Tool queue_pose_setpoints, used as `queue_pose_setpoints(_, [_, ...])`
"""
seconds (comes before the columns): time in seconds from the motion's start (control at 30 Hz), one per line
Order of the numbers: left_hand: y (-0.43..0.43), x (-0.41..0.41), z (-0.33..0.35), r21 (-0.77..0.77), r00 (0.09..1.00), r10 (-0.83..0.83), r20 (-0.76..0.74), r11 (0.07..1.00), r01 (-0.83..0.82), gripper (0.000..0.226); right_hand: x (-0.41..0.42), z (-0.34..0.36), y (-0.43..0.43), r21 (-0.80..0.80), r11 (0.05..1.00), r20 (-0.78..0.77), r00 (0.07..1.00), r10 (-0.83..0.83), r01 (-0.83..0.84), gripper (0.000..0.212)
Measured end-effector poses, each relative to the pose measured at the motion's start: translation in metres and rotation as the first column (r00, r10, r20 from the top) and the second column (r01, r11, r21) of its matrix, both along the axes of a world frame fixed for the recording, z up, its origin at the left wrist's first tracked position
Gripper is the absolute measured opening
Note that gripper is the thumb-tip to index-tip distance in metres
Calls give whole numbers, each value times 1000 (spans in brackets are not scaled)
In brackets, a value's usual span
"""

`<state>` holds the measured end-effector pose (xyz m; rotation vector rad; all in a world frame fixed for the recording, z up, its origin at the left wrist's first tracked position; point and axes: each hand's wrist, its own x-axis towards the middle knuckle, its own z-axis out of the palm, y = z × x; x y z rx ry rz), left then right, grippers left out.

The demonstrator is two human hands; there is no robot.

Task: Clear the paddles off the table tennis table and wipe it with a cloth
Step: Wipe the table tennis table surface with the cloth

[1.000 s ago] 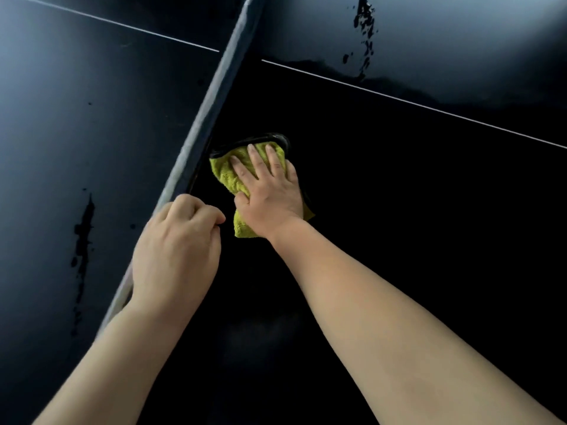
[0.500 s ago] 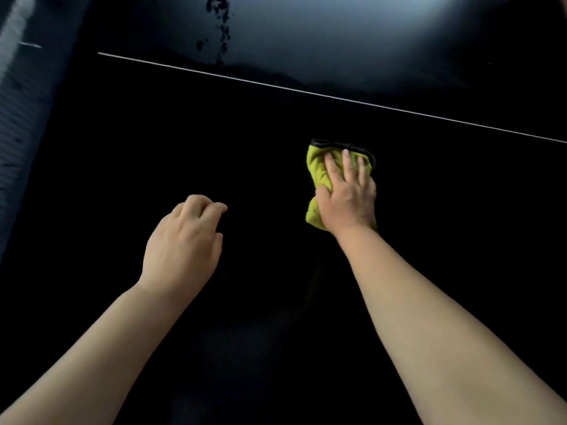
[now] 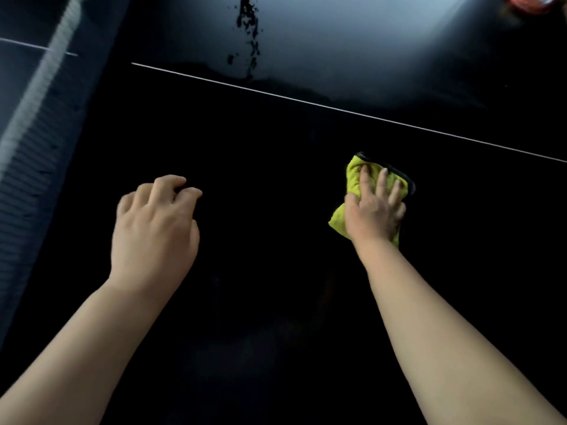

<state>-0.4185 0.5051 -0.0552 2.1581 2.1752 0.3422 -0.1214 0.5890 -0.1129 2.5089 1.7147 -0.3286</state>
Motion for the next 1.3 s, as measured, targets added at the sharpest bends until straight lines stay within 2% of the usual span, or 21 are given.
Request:
queue_pose_setpoints(0.1, [-3, -42, 7, 13, 995, 80, -62, 997, -79, 38, -68, 0, 6, -5, 990, -1, 990, 142, -142, 61])
queue_pose_setpoints(0.17, [-5, -65, 11, 18, 991, 115, -71, 993, -114, 32, -110, 1, 11, -12, 975, -9, 975, 223, -223, 62])
queue_pose_setpoints(0.3, [-8, -111, 17, -13, 983, 166, -77, 986, -167, 36, -200, 3, 19, -16, 922, -50, 921, 386, -387, 63])
queue_pose_setpoints(0.4, [-10, -133, 18, -16, 985, 163, -58, 986, -164, 35, -264, 3, 27, -29, 852, -115, 849, 516, -522, 62])
queue_pose_setpoints(0.53, [-13, -157, 15, -6, 989, 145, -24, 989, -145, 34, -344, -1, 34, -11, 782, -99, 779, 619, -623, 62])
queue_pose_setpoints(0.67, [-14, -168, 11, -13, 993, 120, -5, 993, -120, 29, -382, -1, 66, 14, 724, -90, 721, 687, -689, 60])
queue_pose_setpoints(0.8, [-14, -167, 9, -16, 993, 114, -8, 993, -114, 26, -382, 2, 107, 12, 715, -132, 708, 694, -699, 59])
queue_pose_setpoints(0.97, [-6, -145, 5, -25, 992, 106, -66, 994, -107, 23, -346, 2, 128, 33, 803, -137, 793, 593, -595, 57])
queue_pose_setpoints(1.2, [17, -43, 1, -68, 995, 12, -96, 997, -19, 40, -203, 1, 130, 52, 875, -158, 861, 484, -482, 57])
queue_pose_setpoints(1.3, [27, 23, 1, -61, 996, -35, -82, 998, 30, 36, -122, 0, 130, 75, 905, -131, 895, 425, -419, 57])
